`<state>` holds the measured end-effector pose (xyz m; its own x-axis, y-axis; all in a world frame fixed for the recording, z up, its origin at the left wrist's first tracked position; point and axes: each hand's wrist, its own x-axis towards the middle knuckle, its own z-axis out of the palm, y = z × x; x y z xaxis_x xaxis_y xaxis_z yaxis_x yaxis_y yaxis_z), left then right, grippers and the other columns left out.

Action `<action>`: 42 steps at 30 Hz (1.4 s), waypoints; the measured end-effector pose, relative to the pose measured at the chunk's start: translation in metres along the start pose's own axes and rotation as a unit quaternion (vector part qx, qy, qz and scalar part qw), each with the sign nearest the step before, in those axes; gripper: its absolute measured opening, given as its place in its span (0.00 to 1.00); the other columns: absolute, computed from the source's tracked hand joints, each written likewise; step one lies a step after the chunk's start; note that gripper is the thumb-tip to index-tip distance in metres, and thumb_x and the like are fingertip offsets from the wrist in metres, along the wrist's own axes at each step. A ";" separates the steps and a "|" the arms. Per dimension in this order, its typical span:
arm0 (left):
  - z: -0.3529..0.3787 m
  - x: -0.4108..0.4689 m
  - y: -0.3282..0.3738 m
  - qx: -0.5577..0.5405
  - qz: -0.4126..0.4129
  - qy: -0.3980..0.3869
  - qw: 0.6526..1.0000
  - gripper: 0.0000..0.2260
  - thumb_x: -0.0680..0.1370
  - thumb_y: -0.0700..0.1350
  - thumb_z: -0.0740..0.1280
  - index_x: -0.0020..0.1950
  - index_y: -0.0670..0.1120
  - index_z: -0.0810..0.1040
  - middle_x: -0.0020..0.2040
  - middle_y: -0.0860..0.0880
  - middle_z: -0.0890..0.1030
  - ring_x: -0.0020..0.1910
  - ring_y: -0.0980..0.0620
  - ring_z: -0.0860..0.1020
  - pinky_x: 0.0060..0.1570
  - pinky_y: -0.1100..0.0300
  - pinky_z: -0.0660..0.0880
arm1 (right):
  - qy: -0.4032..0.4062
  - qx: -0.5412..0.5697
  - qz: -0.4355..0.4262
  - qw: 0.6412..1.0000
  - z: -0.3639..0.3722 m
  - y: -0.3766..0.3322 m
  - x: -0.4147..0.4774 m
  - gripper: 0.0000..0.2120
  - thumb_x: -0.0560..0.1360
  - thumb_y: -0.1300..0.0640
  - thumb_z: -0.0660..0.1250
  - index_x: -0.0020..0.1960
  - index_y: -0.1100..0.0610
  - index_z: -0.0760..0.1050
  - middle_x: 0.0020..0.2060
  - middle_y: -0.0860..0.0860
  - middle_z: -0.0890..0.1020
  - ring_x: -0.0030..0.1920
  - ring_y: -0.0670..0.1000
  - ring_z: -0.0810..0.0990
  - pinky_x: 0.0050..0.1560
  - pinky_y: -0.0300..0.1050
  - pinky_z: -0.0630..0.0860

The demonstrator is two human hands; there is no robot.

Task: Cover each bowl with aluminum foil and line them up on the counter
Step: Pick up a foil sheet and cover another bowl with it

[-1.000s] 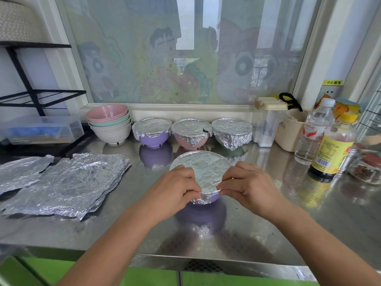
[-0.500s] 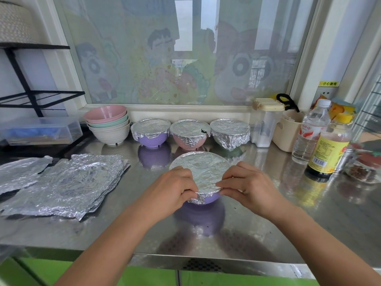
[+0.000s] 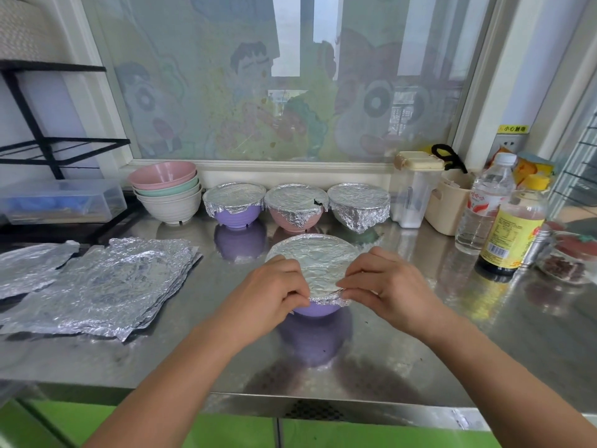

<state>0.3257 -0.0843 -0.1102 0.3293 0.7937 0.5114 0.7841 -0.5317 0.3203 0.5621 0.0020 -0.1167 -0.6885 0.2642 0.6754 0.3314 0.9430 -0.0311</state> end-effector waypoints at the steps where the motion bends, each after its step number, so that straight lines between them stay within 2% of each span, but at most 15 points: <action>1: -0.001 0.000 -0.001 -0.005 -0.005 -0.002 1.000 0.06 0.72 0.49 0.68 0.38 0.49 0.81 0.39 0.55 0.76 0.41 0.55 0.73 0.43 0.57 0.71 | -0.003 -0.006 0.001 1.000 -0.001 0.002 -0.001 0.10 0.77 0.47 0.68 0.48 0.50 0.85 0.44 0.45 0.81 0.42 0.52 0.78 0.40 0.50 0.76; 4: -0.001 0.000 -0.003 -0.002 -0.010 0.000 1.000 0.03 0.70 0.47 0.71 0.39 0.48 0.82 0.39 0.54 0.76 0.41 0.57 0.72 0.44 0.59 0.71 | -0.009 -0.034 -0.018 0.999 0.001 0.001 0.000 0.10 0.77 0.48 0.67 0.46 0.51 0.84 0.43 0.46 0.81 0.42 0.53 0.77 0.40 0.50 0.76; 9: 0.005 0.003 0.008 0.020 -0.006 0.022 1.000 0.11 0.69 0.55 0.72 0.40 0.48 0.82 0.38 0.56 0.74 0.41 0.56 0.70 0.42 0.63 0.69 | 0.004 -0.058 -0.034 0.998 0.006 -0.013 0.004 0.10 0.78 0.51 0.63 0.44 0.52 0.81 0.42 0.46 0.80 0.42 0.52 0.76 0.39 0.50 0.75; 13: 0.011 0.006 0.011 0.048 0.007 0.026 0.998 0.08 0.70 0.51 0.71 0.37 0.47 0.80 0.36 0.54 0.74 0.40 0.52 0.71 0.38 0.54 0.73 | 0.005 -0.061 -0.041 0.997 0.009 -0.016 0.004 0.10 0.78 0.48 0.65 0.46 0.51 0.82 0.42 0.46 0.80 0.42 0.52 0.77 0.40 0.48 0.74; 16: 0.007 0.004 0.007 0.039 0.017 0.017 0.999 0.10 0.72 0.52 0.67 0.37 0.47 0.78 0.37 0.54 0.74 0.40 0.55 0.69 0.39 0.57 0.71 | -0.007 -0.061 -0.028 0.998 0.006 -0.006 -0.002 0.09 0.76 0.47 0.68 0.49 0.51 0.82 0.44 0.47 0.80 0.43 0.53 0.77 0.40 0.50 0.75; 18: 0.005 0.002 0.006 0.038 0.021 0.017 0.999 0.11 0.72 0.53 0.65 0.37 0.47 0.78 0.38 0.54 0.74 0.41 0.57 0.69 0.40 0.59 0.70 | -0.008 -0.062 -0.020 0.998 0.007 -0.004 -0.005 0.08 0.76 0.48 0.68 0.47 0.51 0.82 0.43 0.47 0.79 0.42 0.54 0.77 0.39 0.51 0.76; 22: 0.010 0.002 0.011 0.046 0.013 0.027 0.999 0.09 0.70 0.53 0.71 0.39 0.47 0.80 0.40 0.54 0.74 0.42 0.54 0.71 0.41 0.57 0.72 | 0.004 -0.057 -0.013 0.998 0.009 -0.008 -0.003 0.09 0.75 0.46 0.68 0.43 0.50 0.82 0.40 0.47 0.79 0.40 0.53 0.76 0.37 0.49 0.75; 26: 0.013 0.005 0.016 0.044 0.015 0.026 0.999 0.06 0.69 0.45 0.73 0.37 0.46 0.78 0.38 0.53 0.74 0.41 0.52 0.72 0.38 0.52 0.74 | 0.004 -0.038 -0.019 0.999 0.009 -0.011 0.001 0.10 0.72 0.45 0.69 0.42 0.50 0.84 0.38 0.47 0.79 0.38 0.52 0.76 0.37 0.44 0.73; 30: 0.004 0.004 0.008 0.024 -0.002 0.019 1.000 0.05 0.69 0.46 0.72 0.36 0.47 0.78 0.38 0.54 0.74 0.41 0.55 0.71 0.40 0.54 0.73 | -0.010 0.006 0.004 1.000 -0.002 -0.003 -0.001 0.12 0.74 0.43 0.68 0.44 0.50 0.85 0.41 0.46 0.81 0.40 0.51 0.77 0.39 0.44 0.75; 37: 0.009 0.006 0.011 0.025 -0.006 0.025 0.999 0.07 0.67 0.49 0.75 0.40 0.48 0.81 0.39 0.54 0.76 0.42 0.54 0.73 0.41 0.60 0.70 | -0.021 -0.022 -0.012 0.999 0.001 -0.006 0.005 0.10 0.74 0.46 0.68 0.41 0.49 0.83 0.38 0.45 0.79 0.40 0.51 0.76 0.39 0.43 0.73; 42: 0.015 0.009 0.012 0.027 0.008 0.026 0.999 0.04 0.69 0.44 0.73 0.37 0.47 0.79 0.38 0.54 0.74 0.41 0.53 0.72 0.40 0.57 0.71 | -0.025 -0.010 -0.012 1.000 0.000 -0.005 0.002 0.11 0.74 0.43 0.68 0.44 0.49 0.85 0.41 0.45 0.81 0.41 0.50 0.77 0.39 0.43 0.74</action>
<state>0.3459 -0.0796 -0.1138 0.3141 0.7683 0.5578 0.8073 -0.5253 0.2689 0.5590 -0.0021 -0.1156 -0.7272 0.2517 0.6386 0.3274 0.9449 0.0004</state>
